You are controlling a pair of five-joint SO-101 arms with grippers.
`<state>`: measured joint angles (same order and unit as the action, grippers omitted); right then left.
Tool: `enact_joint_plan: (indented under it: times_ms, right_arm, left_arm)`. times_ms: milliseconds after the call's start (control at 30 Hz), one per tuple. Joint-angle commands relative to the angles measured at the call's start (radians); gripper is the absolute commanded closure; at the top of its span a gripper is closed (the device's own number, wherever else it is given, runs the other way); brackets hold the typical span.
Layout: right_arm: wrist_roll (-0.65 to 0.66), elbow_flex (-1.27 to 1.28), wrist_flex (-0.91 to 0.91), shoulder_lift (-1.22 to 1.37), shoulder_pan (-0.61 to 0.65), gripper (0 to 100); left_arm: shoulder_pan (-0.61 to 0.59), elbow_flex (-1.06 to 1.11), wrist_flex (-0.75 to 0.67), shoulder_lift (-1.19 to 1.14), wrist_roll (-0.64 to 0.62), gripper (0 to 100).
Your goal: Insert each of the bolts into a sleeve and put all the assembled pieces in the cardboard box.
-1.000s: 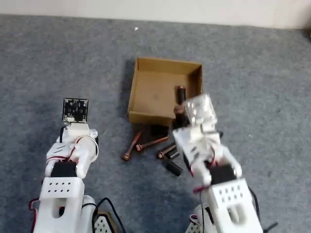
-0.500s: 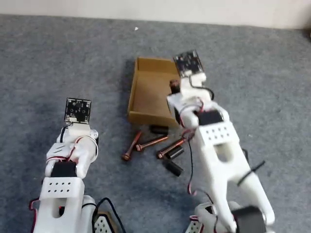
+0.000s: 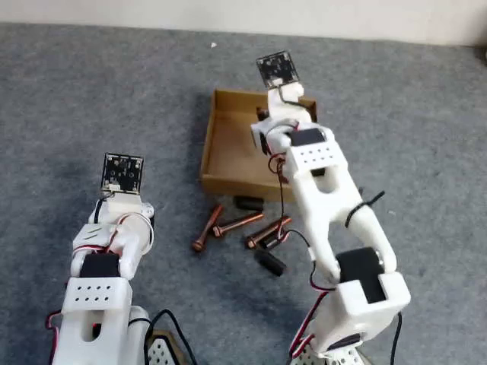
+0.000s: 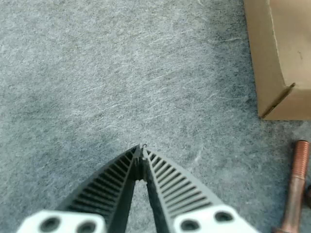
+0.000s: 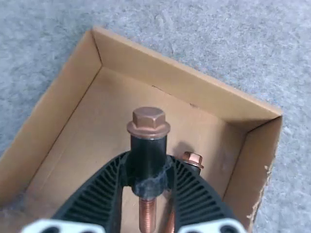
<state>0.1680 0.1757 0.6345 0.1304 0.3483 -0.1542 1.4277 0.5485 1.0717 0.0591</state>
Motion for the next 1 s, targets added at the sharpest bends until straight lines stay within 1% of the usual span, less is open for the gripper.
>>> enact_joint_plan:
  times_ms: [0,133,267,333,500,633,867,967]
  right_arm:
    - [-0.012,-0.096,0.079,-0.019,-0.012,98.8]
    - [-0.014,-0.133,0.122,-0.019,-0.008,98.8]
    - [-0.014,-0.137,0.125,-0.019,-0.01,98.5]
    - [-0.014,-0.137,0.125,-0.018,-0.012,96.1]
    - [-0.014,-0.133,0.13,-0.021,-0.008,85.3]
    - [-0.008,-0.147,0.249,-0.038,-0.007,85.3]
    - [-0.008,-0.157,0.498,-0.222,0.007,85.4]
    - [-0.005,-0.111,0.608,-0.298,0.007,85.4]
  left_arm:
    - [-0.013,-0.004,-0.018,0.005,0.017,99]
    - [-0.013,-0.004,-0.018,0.005,0.018,99]
    - [-0.013,-0.004,-0.018,0.005,0.018,99]
    - [-0.013,-0.004,-0.018,0.005,0.018,99]
    - [-0.036,-0.002,-0.02,0.005,0.018,99]
    - [-0.039,-0.002,-0.02,0.005,0.018,99]
    - [-0.039,-0.002,-0.02,0.005,0.018,99]
    - [-0.039,-0.002,-0.02,0.005,0.018,99]
